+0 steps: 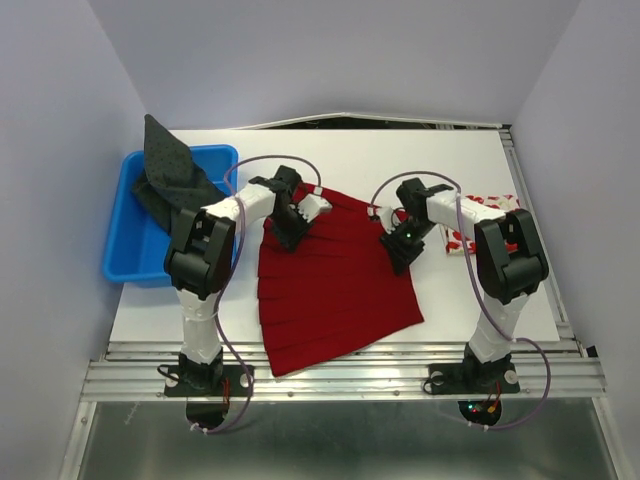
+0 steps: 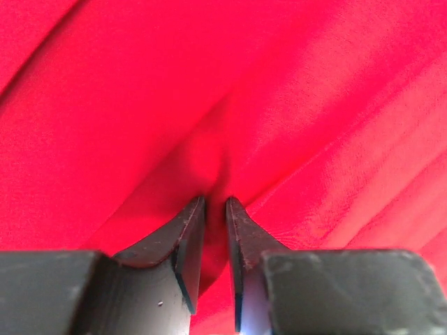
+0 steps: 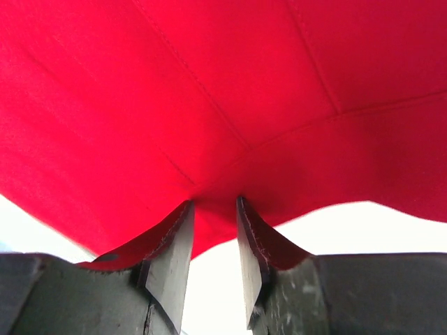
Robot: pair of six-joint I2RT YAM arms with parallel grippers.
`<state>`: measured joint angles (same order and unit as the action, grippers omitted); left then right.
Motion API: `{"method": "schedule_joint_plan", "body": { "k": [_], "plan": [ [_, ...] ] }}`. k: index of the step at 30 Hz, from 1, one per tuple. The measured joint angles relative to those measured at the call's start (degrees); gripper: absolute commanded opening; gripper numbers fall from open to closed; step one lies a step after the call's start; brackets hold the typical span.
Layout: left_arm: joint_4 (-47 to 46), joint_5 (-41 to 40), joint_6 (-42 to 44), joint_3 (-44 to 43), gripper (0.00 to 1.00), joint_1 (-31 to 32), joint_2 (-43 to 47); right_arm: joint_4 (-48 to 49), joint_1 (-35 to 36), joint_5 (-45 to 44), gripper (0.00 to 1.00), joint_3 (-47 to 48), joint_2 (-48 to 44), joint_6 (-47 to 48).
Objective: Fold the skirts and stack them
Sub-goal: Flatten the skirt out
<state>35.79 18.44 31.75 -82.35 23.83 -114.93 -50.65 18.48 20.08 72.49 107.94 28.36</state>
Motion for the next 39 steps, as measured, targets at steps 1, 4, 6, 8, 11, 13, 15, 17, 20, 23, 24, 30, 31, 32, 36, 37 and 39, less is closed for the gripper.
{"method": "schedule_joint_plan", "body": {
  "k": [1,4,6,8,11,13,15,17,20,23,24,30,31,32,36,37,39],
  "plan": [
    [0.83,0.2,1.57,1.57,0.29,0.85,1.2,-1.62,0.04,0.35,0.37,0.02,0.0,1.07],
    [4.81,0.92,5.42,4.17,0.29,2.62,3.04,-8.44,0.31,1.25,0.37,0.09,0.0,5.75],
    [8.44,1.9,7.78,4.48,0.3,3.85,3.28,-12.98,0.31,1.75,0.37,0.24,0.0,8.79],
    [11.89,3.19,10.1,4.48,0.33,4.5,3.28,-17.84,0.35,2.58,0.37,1.46,0.0,11.39],
    [20.65,5.9,13.49,-0.22,0.38,4.2,2.6,-23.34,-0.09,4.5,0.43,8.83,0.28,12.79],
    [24.72,7.96,14.56,-10.12,0.44,2.78,1.03,-24.72,-1.11,6.08,0.47,17.79,1.53,11.85],
    [25.4,9.22,14.6,-19.45,0.47,0.7,-0.92,-23.32,-2.8,6.73,0.53,24.85,3.19,10.32],
    [26.25,10.19,13.66,-33.33,0.55,-2.21,-4.94,-22.14,-4.68,6.56,0.6,32.83,6.12,8.35],
    [23.43,10.19,10.8,-50.8,0.6,-6.73,-11.87,-18.14,-6.88,5.4,0.63,44.04,12.48,5.99],
    [19.82,8.11,8.98,-53.92,0.62,-9.6,-14.49,-15.93,-7.89,4.24,0.66,50.9,19.39,4.79],
    [18.64,7.15,8.61,-52.83,0.65,-10.19,-15.04,-15.91,-7.89,4.17,0.68,53.13,22.1,4.63],
    [16.26,6.67,8.83,-47.78,0.67,-9.53,-19.82,-15.89,-7.52,5.11,0.71,55.76,30.4,5.14],
    [16.39,6.86,9.14,-47.17,0.67,-9.42,-20.28,-15.82,-7.5,5.46,0.7,55.28,30.58,5.33],
    [16.31,7.26,9.55,-45.99,0.67,-9.25,-20.68,-16.02,-7.45,5.79,0.7,54.58,30.58,5.81],
    [17.29,8.37,11.13,-42.07,0.67,-8.85,-21.2,-15.96,-7.04,6.93,0.65,50.25,30.21,7.72],
    [17.9,8.46,11.47,-41.75,0.66,-8.83,-21.46,-15.98,-6.95,7.48,0.61,49.44,30.21,8.13],
    [18.8,8.76,12.11,-41.75,0.65,-8.87,-22.1,-15.91,-6.6,7.65,0.58,48.76,30.03,8.61]
  ]
}}
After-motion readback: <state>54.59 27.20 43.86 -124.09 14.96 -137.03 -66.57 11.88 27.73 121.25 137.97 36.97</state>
